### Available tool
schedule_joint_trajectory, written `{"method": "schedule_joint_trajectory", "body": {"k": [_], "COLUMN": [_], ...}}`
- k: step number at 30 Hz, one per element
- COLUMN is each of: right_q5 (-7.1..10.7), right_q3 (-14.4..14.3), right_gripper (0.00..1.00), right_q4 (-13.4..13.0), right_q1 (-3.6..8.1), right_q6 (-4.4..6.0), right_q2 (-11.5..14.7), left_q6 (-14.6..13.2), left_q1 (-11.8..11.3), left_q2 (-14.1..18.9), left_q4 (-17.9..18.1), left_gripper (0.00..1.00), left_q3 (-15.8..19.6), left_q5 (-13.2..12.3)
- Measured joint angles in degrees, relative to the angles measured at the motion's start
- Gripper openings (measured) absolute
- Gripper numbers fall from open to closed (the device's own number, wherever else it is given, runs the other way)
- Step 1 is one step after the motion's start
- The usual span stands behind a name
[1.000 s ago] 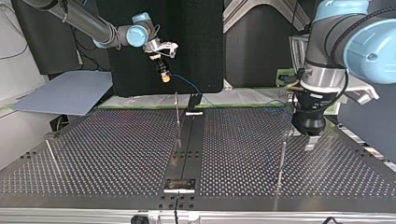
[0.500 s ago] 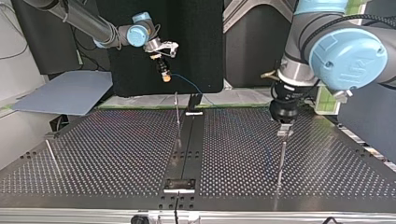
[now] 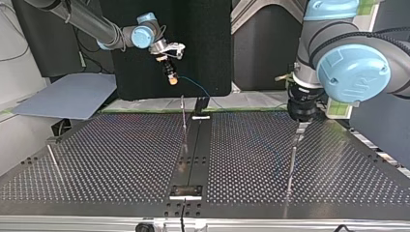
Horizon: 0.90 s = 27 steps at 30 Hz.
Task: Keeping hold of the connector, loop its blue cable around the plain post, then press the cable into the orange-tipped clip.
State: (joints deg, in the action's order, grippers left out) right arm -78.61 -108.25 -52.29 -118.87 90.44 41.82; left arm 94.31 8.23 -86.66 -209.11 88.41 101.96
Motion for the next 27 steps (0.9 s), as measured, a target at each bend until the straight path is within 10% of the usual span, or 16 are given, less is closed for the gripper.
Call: {"method": "schedule_joint_trajectory", "body": {"k": [27], "right_q5": [0.1], "right_q3": [0.0], "right_gripper": [0.11], "right_q4": [0.2], "right_q1": [-0.48], "right_q6": [0.02], "right_q2": [0.0], "left_q6": [0.3], "left_q1": [0.5], "left_q2": [0.1], "left_q4": [-0.3], "left_gripper": [0.98], "left_q3": [0.1], "left_q5": [7.2]}}
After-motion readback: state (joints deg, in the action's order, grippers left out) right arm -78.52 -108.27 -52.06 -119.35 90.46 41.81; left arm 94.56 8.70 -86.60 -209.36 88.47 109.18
